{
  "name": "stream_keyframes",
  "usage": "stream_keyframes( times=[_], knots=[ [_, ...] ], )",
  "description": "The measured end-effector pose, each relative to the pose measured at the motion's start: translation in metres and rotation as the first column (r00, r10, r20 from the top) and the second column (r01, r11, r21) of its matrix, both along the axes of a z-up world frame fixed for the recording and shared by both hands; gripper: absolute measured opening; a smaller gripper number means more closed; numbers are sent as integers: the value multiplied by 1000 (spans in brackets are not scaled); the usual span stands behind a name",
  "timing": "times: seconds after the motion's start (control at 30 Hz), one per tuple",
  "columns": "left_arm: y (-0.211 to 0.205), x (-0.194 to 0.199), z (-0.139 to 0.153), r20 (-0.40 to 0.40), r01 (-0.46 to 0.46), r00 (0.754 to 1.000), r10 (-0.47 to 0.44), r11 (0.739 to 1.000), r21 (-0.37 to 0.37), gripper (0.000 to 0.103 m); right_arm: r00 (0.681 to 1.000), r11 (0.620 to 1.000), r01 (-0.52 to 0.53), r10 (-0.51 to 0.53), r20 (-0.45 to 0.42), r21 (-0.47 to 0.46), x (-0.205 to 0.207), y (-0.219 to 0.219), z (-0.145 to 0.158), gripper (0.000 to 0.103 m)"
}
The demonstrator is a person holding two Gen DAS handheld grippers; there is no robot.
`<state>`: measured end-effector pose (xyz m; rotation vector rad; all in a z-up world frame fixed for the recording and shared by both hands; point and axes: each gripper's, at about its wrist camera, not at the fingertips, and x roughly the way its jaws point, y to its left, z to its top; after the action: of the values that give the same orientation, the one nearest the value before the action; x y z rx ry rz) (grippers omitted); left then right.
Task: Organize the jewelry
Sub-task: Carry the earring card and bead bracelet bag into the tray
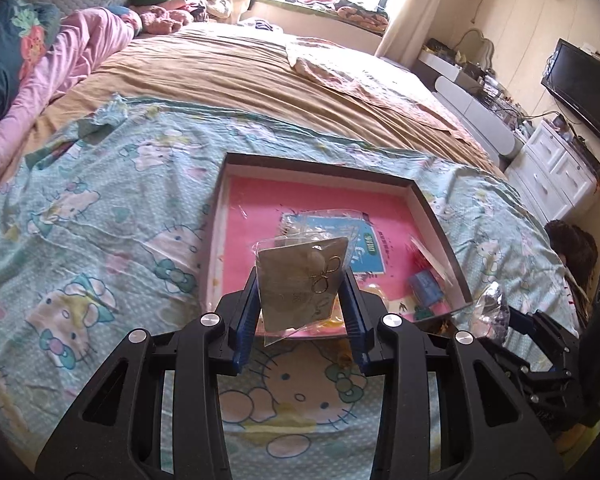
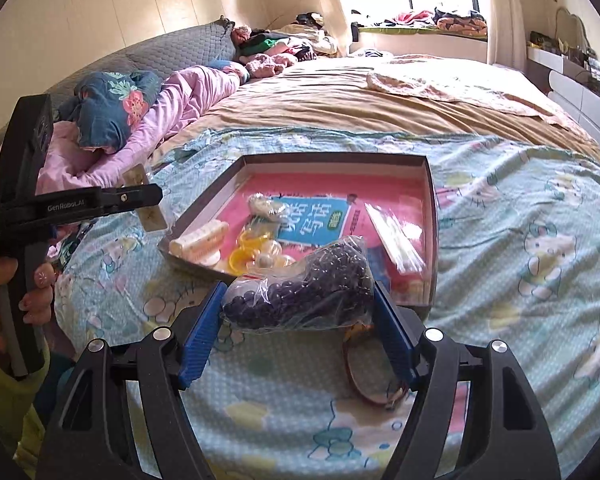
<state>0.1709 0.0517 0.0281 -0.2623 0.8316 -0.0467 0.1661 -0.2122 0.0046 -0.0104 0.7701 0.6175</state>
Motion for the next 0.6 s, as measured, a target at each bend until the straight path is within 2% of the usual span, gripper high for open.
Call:
stream_keyframes(
  times=[0.33, 0.6],
  knots=[
    [7, 13, -6, -15, -9, 1000, 9, 1000, 15, 30, 1000, 1000, 7, -6, 20, -14, 30, 17, 5, 71],
    [9, 24, -16, -37, -11, 999, 12, 1000, 26, 30, 1000, 998, 7, -7, -6, -55, 53, 34, -9, 71]
  ],
)
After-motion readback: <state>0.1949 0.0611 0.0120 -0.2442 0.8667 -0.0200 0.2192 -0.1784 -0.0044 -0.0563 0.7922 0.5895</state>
